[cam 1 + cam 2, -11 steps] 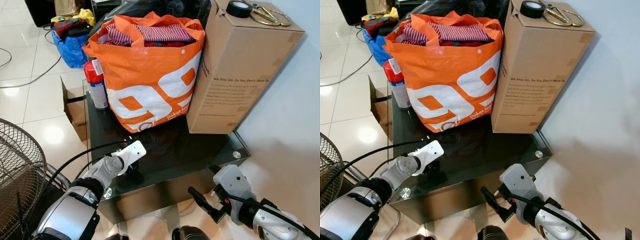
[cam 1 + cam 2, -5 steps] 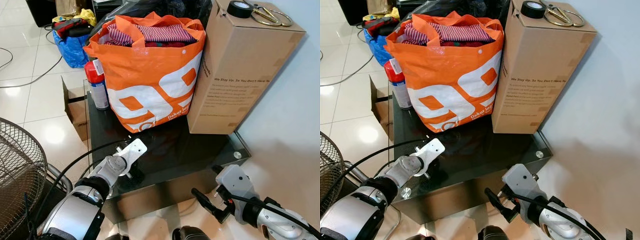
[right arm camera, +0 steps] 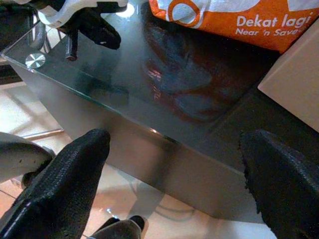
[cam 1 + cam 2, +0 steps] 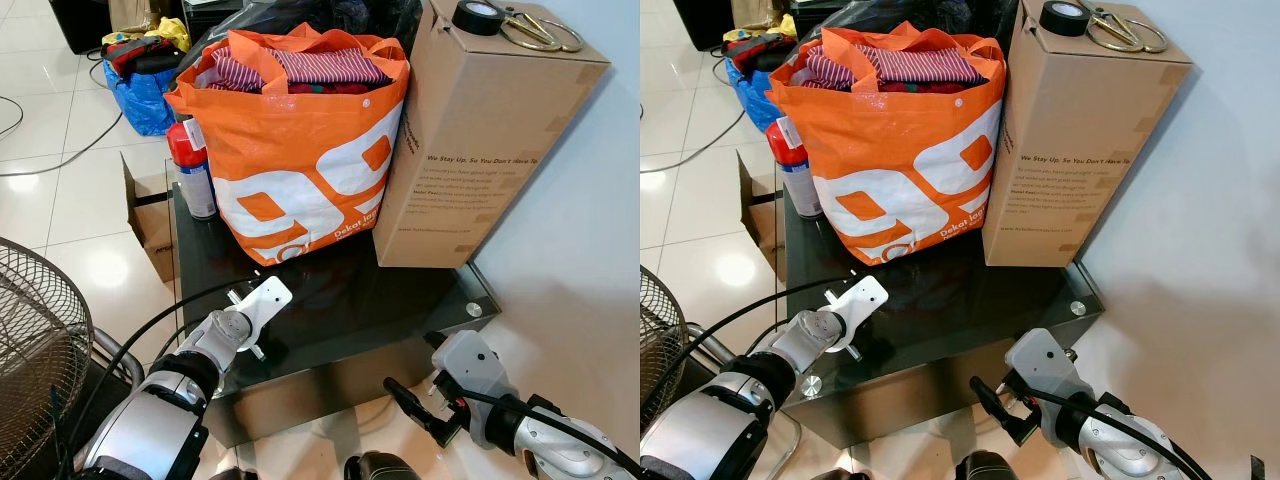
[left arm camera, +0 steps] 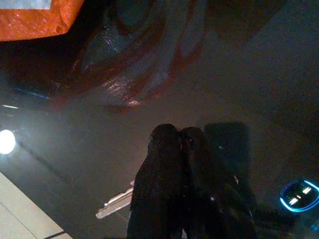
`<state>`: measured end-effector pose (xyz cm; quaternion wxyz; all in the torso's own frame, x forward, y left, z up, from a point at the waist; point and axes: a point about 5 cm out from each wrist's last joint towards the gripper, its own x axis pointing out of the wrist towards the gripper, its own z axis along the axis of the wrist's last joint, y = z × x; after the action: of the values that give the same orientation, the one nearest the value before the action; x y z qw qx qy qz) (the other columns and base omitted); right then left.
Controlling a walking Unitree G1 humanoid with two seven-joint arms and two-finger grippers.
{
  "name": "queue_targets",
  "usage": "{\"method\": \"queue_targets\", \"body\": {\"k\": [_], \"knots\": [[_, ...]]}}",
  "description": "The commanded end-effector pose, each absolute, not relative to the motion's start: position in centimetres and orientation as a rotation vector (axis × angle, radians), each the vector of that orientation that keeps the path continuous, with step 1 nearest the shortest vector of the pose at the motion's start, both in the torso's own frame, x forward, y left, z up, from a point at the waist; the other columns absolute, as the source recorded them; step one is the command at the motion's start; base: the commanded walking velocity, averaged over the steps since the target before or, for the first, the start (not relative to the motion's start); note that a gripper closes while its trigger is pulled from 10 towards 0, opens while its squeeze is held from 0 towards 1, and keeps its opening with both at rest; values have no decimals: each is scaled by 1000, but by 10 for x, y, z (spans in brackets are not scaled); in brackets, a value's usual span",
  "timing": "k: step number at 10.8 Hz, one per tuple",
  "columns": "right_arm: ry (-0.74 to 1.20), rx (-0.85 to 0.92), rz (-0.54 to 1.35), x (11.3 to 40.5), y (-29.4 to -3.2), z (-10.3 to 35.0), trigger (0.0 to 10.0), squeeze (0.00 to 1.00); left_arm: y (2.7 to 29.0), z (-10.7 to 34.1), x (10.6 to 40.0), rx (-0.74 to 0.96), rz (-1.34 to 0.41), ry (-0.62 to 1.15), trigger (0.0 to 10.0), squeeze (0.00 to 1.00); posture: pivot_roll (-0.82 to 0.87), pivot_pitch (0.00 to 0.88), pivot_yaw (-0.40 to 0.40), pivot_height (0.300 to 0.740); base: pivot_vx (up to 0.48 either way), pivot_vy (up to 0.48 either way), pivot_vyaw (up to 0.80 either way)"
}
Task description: Hang keys on a hook
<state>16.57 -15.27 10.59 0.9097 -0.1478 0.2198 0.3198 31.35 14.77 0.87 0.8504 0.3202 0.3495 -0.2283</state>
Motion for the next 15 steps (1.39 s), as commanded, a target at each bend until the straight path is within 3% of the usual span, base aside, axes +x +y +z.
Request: {"method": "queue_targets", "body": {"k": [1, 4, 7, 8, 9, 10, 11, 15], "knots": [[450, -305, 638, 169, -158, 106, 10000, 0, 150, 2, 307, 652, -478, 767, 0, 0, -339, 78, -40, 740, 0, 0, 0], [444, -328, 570, 173, -164, 105, 10000, 0, 112, 22, 316, 492, -658, 525, 0, 0, -341, 80, -38, 740, 0, 0, 0], [443, -318, 566, 172, -162, 104, 10000, 0, 111, 30, 323, 595, -642, 430, 0, 0, -342, 81, -38, 740, 0, 0, 0], [443, -313, 569, 171, -160, 104, 10000, 0, 113, 33, 325, 609, -638, 400, 10000, 0, -343, 81, -39, 740, 0, 0, 0], [444, -311, 570, 170, -159, 103, 10000, 0, 113, 35, 326, 616, -632, 390, 10000, 0, -343, 81, -39, 740, 0, 0, 0], [444, -310, 570, 171, -159, 103, 10000, 0, 111, 33, 325, 581, -659, 406, 10000, 63, -344, 82, -40, 740, 0, 0, 0], [445, -311, 571, 171, -158, 103, 10000, 0, 111, 32, 324, 577, -660, 410, 10000, 1000, -344, 82, -40, 740, 0, 0, 0], [452, -313, 572, 170, -158, 102, 10000, 0, 114, 26, 319, 608, -685, 441, 10000, 1000, -347, 88, -45, 740, 0, 0, 0]]}}
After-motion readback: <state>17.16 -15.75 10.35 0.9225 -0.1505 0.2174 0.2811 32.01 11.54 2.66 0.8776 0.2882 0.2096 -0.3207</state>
